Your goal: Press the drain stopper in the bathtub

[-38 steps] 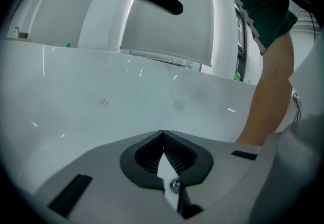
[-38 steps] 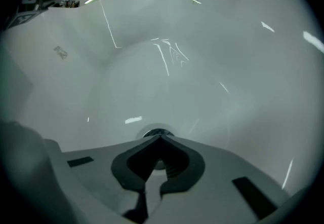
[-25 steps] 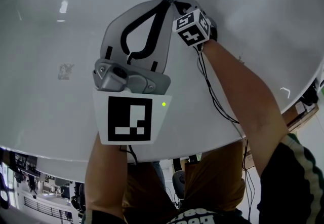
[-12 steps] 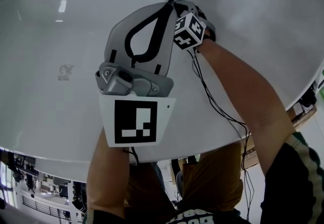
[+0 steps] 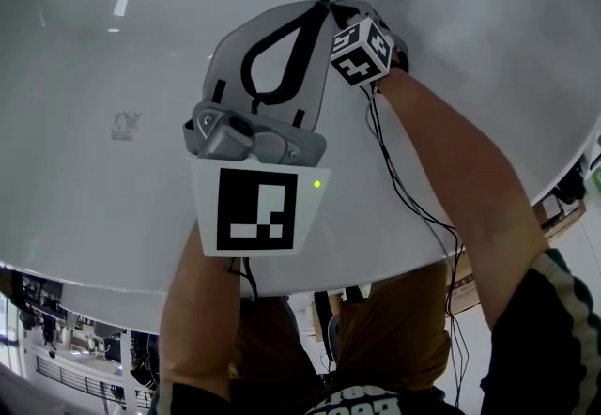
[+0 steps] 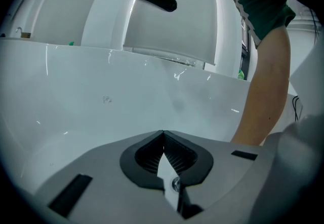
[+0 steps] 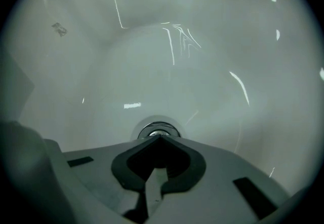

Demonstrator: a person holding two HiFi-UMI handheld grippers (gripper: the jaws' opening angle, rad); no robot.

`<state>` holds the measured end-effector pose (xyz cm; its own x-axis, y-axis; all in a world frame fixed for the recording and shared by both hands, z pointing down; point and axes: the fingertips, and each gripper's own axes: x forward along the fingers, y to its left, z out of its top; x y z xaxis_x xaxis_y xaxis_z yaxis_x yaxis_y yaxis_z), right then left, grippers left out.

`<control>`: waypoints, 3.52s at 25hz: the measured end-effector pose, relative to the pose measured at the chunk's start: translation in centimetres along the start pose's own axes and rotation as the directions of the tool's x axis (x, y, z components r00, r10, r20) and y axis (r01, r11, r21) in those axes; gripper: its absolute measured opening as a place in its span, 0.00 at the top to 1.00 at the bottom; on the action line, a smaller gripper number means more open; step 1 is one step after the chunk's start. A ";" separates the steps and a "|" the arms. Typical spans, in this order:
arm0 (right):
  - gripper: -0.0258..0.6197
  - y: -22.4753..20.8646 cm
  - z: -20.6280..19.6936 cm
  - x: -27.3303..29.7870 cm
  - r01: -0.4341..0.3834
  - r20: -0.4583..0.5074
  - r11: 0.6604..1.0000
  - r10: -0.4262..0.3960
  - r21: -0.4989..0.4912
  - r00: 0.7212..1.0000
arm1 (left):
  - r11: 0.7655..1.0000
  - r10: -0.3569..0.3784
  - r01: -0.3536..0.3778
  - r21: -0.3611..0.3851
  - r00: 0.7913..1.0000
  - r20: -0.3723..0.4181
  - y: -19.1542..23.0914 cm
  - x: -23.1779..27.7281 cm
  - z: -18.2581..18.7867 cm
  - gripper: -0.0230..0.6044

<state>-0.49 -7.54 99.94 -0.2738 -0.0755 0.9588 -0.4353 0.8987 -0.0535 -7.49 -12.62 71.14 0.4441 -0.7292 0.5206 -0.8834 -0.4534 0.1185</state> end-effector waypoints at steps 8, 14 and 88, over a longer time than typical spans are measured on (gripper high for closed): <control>0.94 0.5 0.3 -0.8 -0.086 -0.005 0.996 0.086 0.012 0.996 | 0.999 -0.036 0.036 0.014 0.999 -0.008 -0.3 -0.1 -0.6 0.96; 0.94 0.4 0.4 -1.0 -0.122 0.002 0.993 0.122 0.005 0.993 | 1.000 -0.030 0.030 -0.005 0.999 -0.024 -0.1 0.0 -0.8 0.96; 0.94 2.1 14.9 -62.3 -0.047 0.651 0.961 -0.149 0.273 0.744 | 0.935 -0.206 0.220 0.279 0.975 -0.081 -15.6 -18.8 28.5 0.96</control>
<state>2.90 -7.35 35.95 -0.6973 -0.4714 0.5400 -0.6398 0.7489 -0.1725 2.20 -6.45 35.43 0.6026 -0.5763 0.5520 -0.6863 -0.7273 -0.0101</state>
